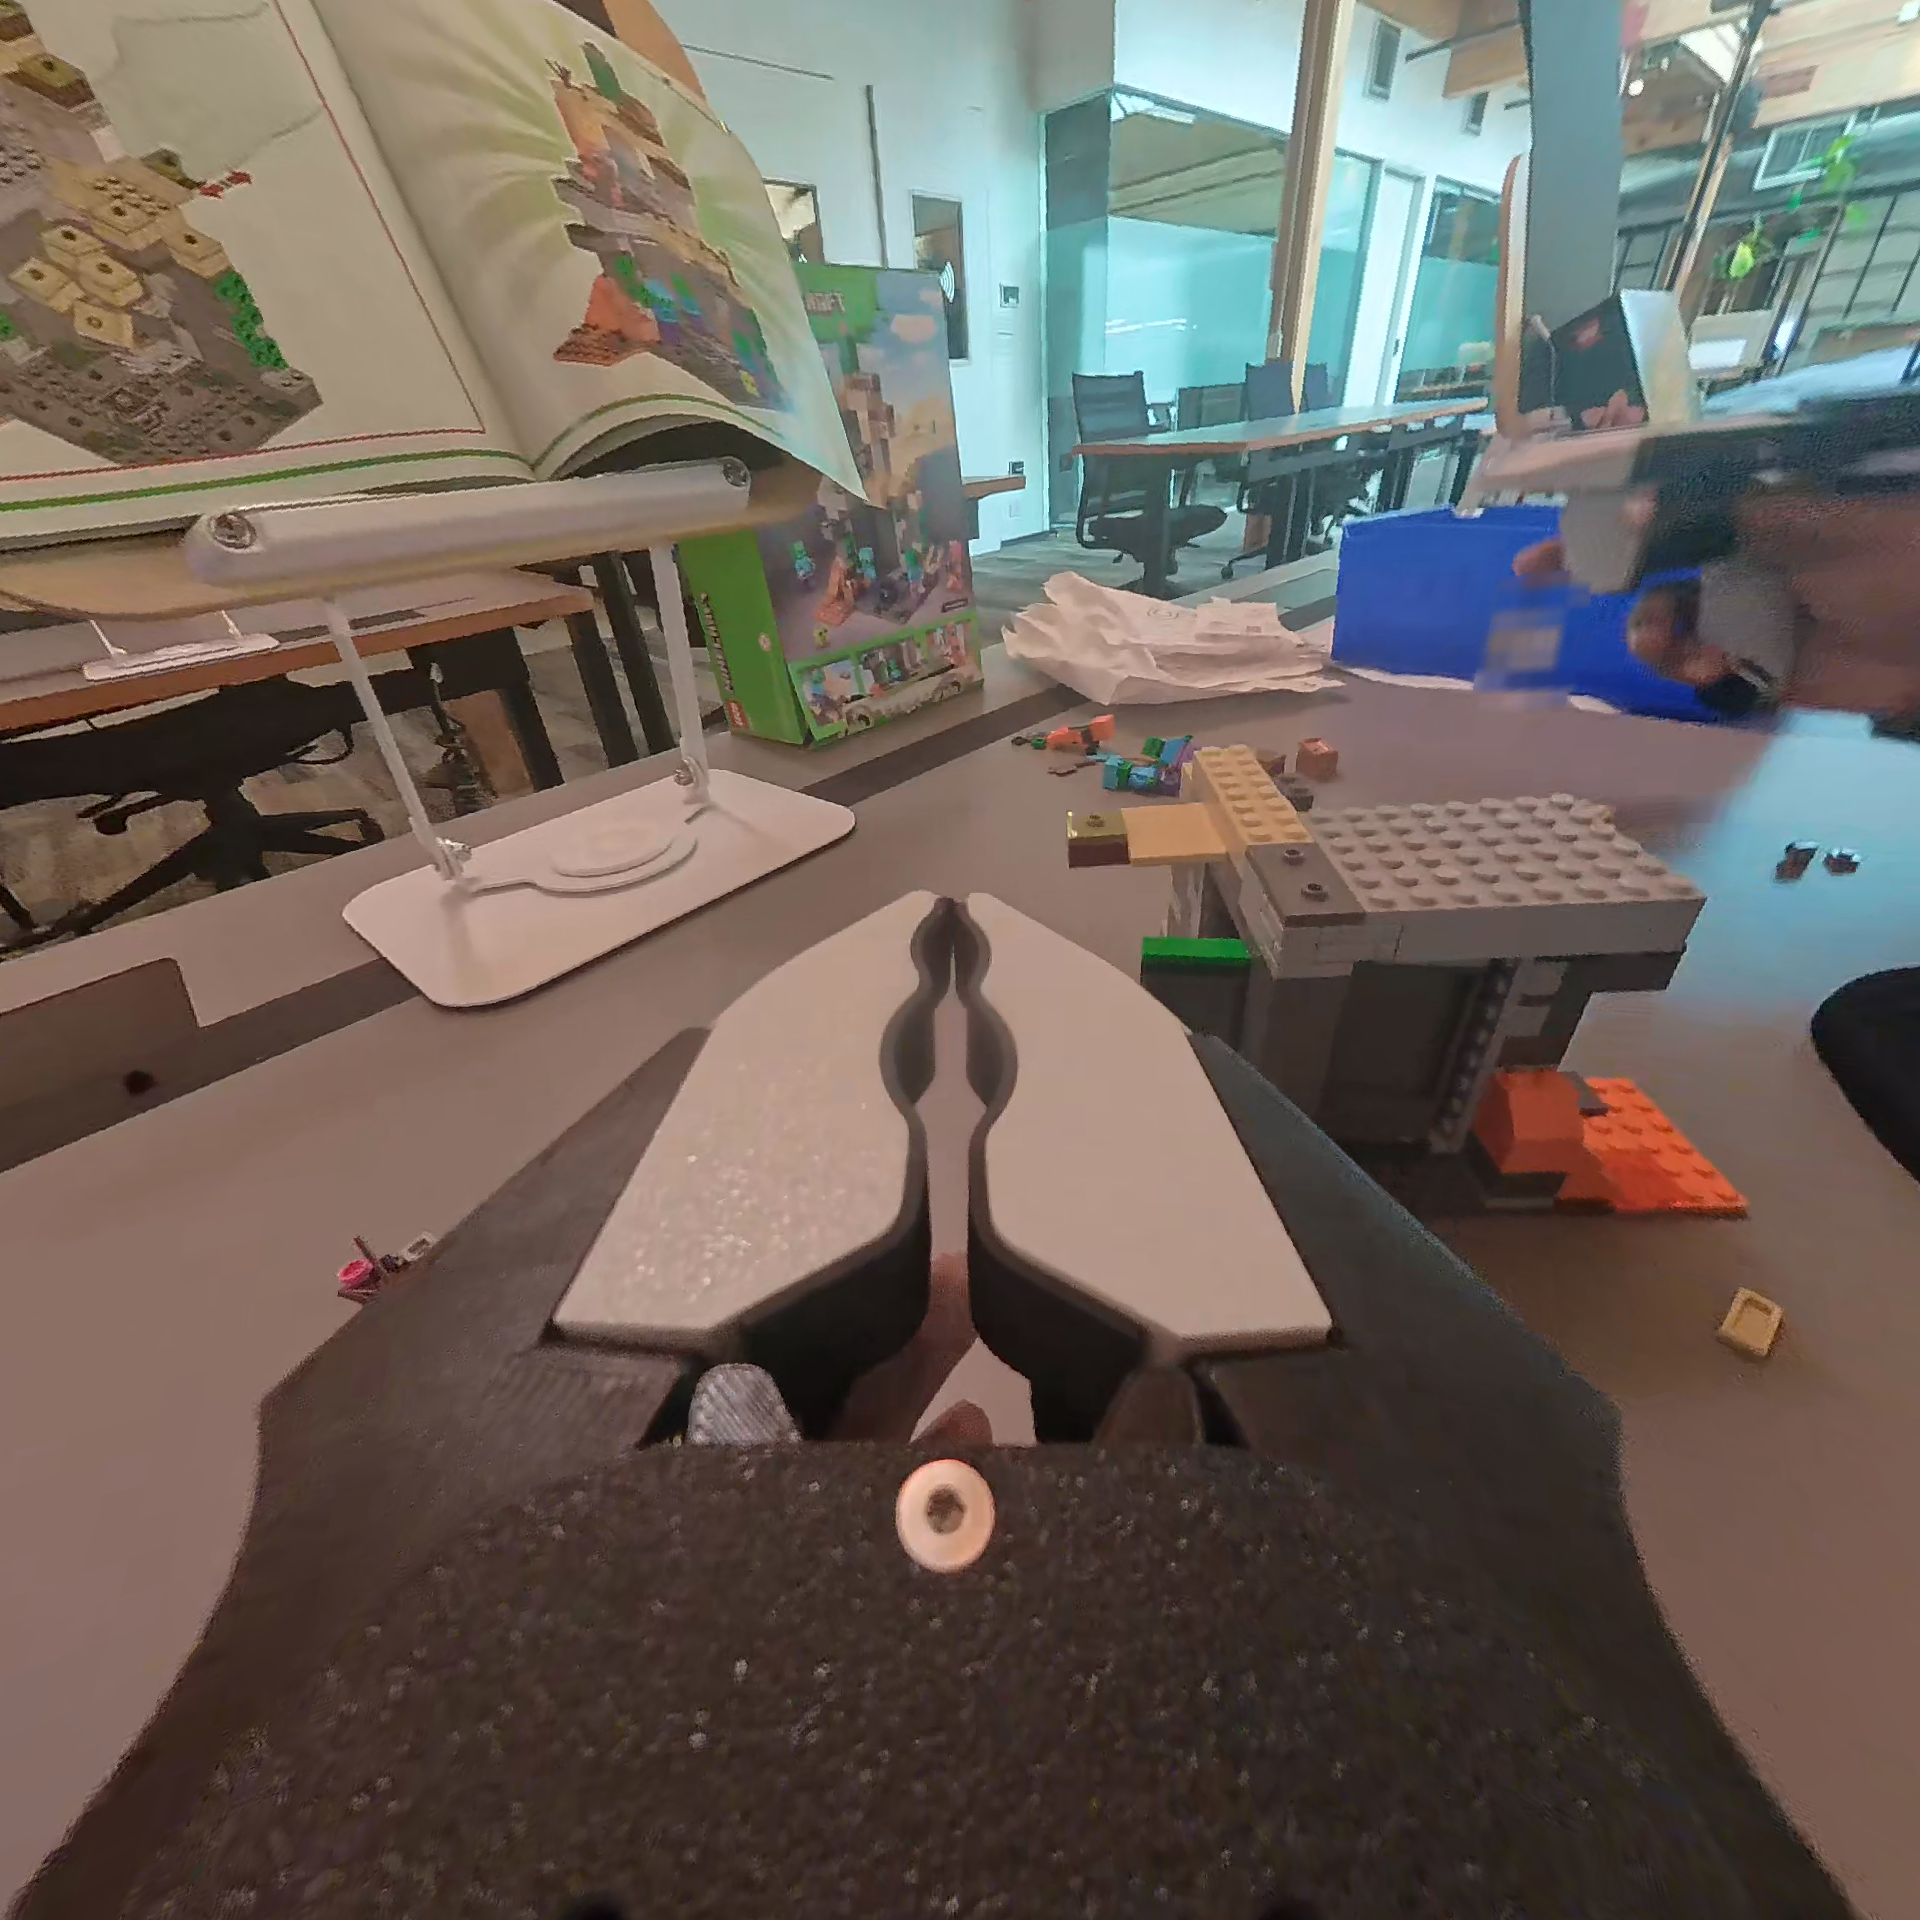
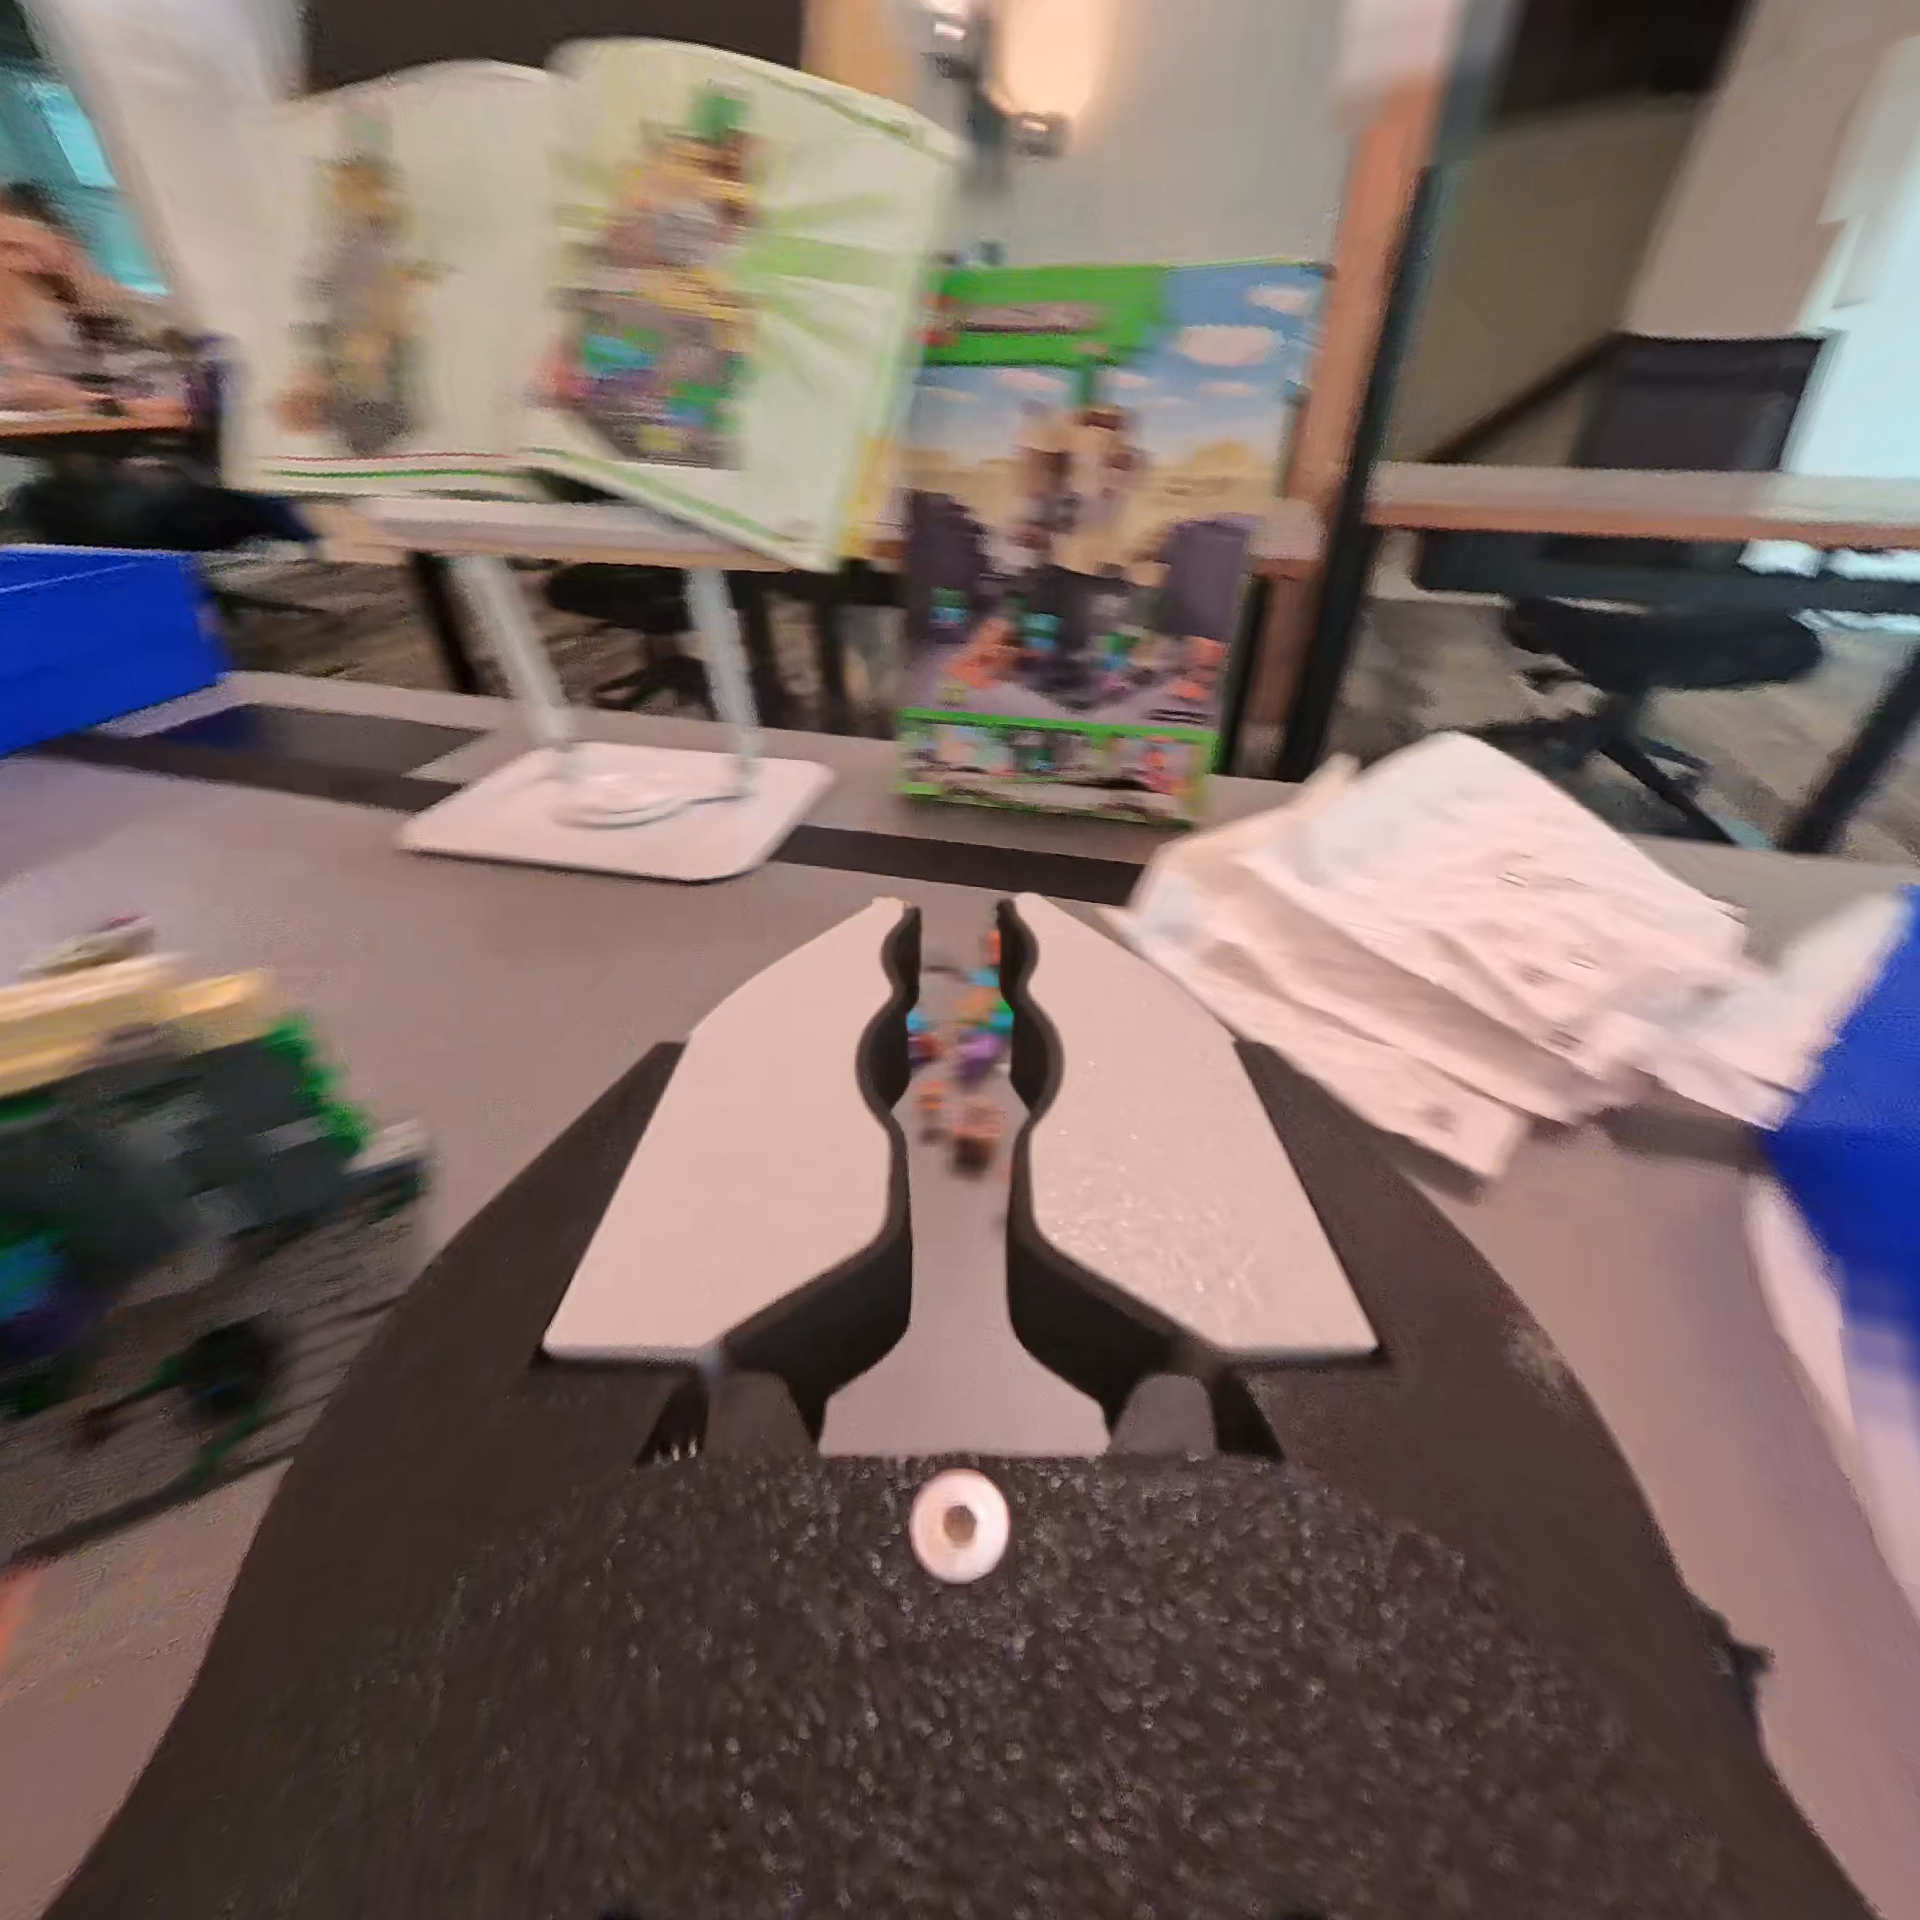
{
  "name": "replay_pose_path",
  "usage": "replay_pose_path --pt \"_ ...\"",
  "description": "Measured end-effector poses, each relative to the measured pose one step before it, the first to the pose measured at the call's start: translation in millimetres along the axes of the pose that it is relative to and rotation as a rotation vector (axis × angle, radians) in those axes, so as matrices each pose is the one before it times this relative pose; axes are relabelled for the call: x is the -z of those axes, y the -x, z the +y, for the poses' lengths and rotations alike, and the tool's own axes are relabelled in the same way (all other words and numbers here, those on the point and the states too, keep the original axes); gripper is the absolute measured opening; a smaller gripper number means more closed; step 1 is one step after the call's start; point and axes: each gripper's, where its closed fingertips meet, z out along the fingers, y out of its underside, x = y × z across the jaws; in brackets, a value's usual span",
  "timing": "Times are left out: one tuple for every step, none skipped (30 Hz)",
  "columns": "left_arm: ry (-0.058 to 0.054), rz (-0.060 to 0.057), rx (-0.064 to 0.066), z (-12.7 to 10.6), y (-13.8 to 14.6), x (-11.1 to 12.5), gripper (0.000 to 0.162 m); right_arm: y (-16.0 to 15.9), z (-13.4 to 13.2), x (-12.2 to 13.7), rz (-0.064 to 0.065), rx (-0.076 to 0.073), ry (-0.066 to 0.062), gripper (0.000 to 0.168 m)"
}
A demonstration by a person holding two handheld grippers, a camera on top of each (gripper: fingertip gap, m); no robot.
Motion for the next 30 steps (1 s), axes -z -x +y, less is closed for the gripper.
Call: replay_pose_path --pt "0.0115 0.0022 -0.0128 2.13 -1.24 -0.89 0.0 -30.49 4.51 -10.23 0.0509 -0.0396 0.0203 0.016" --pt "0.008 0.0065 -0.0064 1.39 -1.74 -0.93 0.0 -29.38 6.43 -12.09 0.0504 -0.0441 0.0314 0.02" --pt "0.0048 0.0091 -0.0041 1.2 -1.84 -0.89 0.0 -27.25 8.03 -13.77 0.0468 -0.0417 0.0417 0.026" --pt "0.004 0.0066 -0.0049 1.22 -1.26 -0.61 0.0 -24.09 8.17 -14.5 0.0424 -0.0388 0.0434 0.033" --pt "0.0053 0.0037 -0.0069 1.48 -0.75 -0.53 0.0 -19.85 7.03 -14.49 0.0319 -0.0414 0.0354 0.039" --pt "0.0057 0.0021 -0.0073 1.76 -0.26 -0.36 0.0 -15.22 5.09 -13.96 0.0176 -0.0407 0.0299 0.042" --pt "0.0046 0.0019 -0.0046 1.67 0.13 -0.43 0.0 -11.94 3.2 -13.1 0.015 -0.0252 0.0267 0.045" --pt "0.0041 -0.0003 -0.0004 1.55 0.54 -0.45 0.0 -9.79 0.75 -11.85 0.0187 -0.0058 0.0173 0.047" --pt "0.0038 -0.0006 0.0006 1.46 0.95 -0.59 0.0 -7.13 -1.72 -10.49 0.0179 0.0068 0.006 0.047" --pt "0.0035 0.0005 0.0009 1.53 0.98 -0.55 0.0 -4.41 -3.1 -9.61 0.0124 0.0126 0.001 0.047" --pt "0.0044 -0.0009 0.0031 1.78 1.36 -0.7 0.0 -2.72 -3.14 -8.96 0.0107 0.0121 0.0044 0.047" --pt "0.0068 -0.001 0.0064 2.0 1.5 -0.72 0.0 -2.31 -2.71 -8.71 0.0129 0.0108 0.0091 0.047" --pt "0.0052 -0.0005 0.0088 1.31 1.46 -0.66 0.0 -2.38 -2.18 -8.45 0.0153 0.0087 0.011 0.047" --pt "0.0015 -0.0016 0.0088 0.53 1.55 -0.56 0.0 -2.12 -1.79 -8.16 0.0134 0.0049 0.0124 0.047" --pt "0.0008 -0.0002 0.0067 0.39 1.11 -0.62 0.0 -1.77 -0.72 -7.77 0.0106 0.0019 0.0167 0.047" --pt "0.0028 0.0033 0.0055 0.59 0.46 -0.63 0.0 -2.21 0.33 -7.28 0.0135 0.0008 0.0218 0.047" --pt "0.004 0.0043 0.0042 0.6 0.02 -0.54 0.0 -2.46 1.74 -6.72 0.0168 0.0013 0.0267 0.047" --pt "0.0032 0.0041 0.0016 0.58 -0.27 -0.41 0.0 -2.7 3.29 -6.24 0.0191 0.0025 0.0328 0.047" --pt "0.0032 0.0051 -0.0012 0.55 -0.7 -0.36 0.0 -1.94 4.1 -5.28 0.0159 0.0043 0.0309 0.044" --pt "0.0033 0.0049 -0.0029 0.45 -0.91 -0.15 0.0 -0.53 3.03 -3.63 0.0083 0.0086 0.0164 0.038" --pt "0.0018 0.0034 -0.0042 0.35 -0.84 -0.21 0.0 0.26 1.54 -1.54 0.0057 0.0162 0.0011 0.027" --pt "0.0017 0.004 -0.0049 0.24 -0.94 -0.14 0.0 0.28 -0.25 0.37 0.0093 0.0232 -0.0106 0.011" --pt "0.0018 0.0045 -0.0053 0.23 -1.04 -0.21 0.0 0.54 -2.18 1.88 0.0094 0.0277 -0.0193 0.0" --pt "0.0016 0.0035 -0.0058 0.2 -0.94 -0.16 0.0 0.62 -2.48 2.48 0.0083 0.0288 -0.0193 0.0" --pt "0.0022 0.0037 -0.0059 0.25 -1.03 -0.2 0.0 1.17 -1.74 2.51 0.0029 0.0271 -0.0121 0.0" --pt "0.0025 0.0036 -0.0057 0.29 -1.1 -0.11 0.0 2.17 -0.63 2.35 -0.0071 0.0236 -0.0053 0.0" --pt "0.0015 0.0013 -0.0063 0.25 -0.85 -0.13 0.0 1.8 0.06 2.28 -0.0077 0.0165 -0.0007 0.0" --pt "-0.0003 0.0001 -0.0073 -0.05 -0.79 0.16 0.0 1.05 -0.69 2.71 -0.0046 0.0091 -0.0042 0.0" --pt "-0.0026 -0.0008 -0.0073 -0.43 -0.68 0.29 0.0 -0.28 -2.87 3.52 -0.0005 0.0031 -0.0168 0.0" --pt "-0.003 -0.0008 -0.0061 -0.46 -0.57 0.34 0.0 -0.75 -4.26 4.29 -0.0007 -0.0023 -0.0234 0.0"
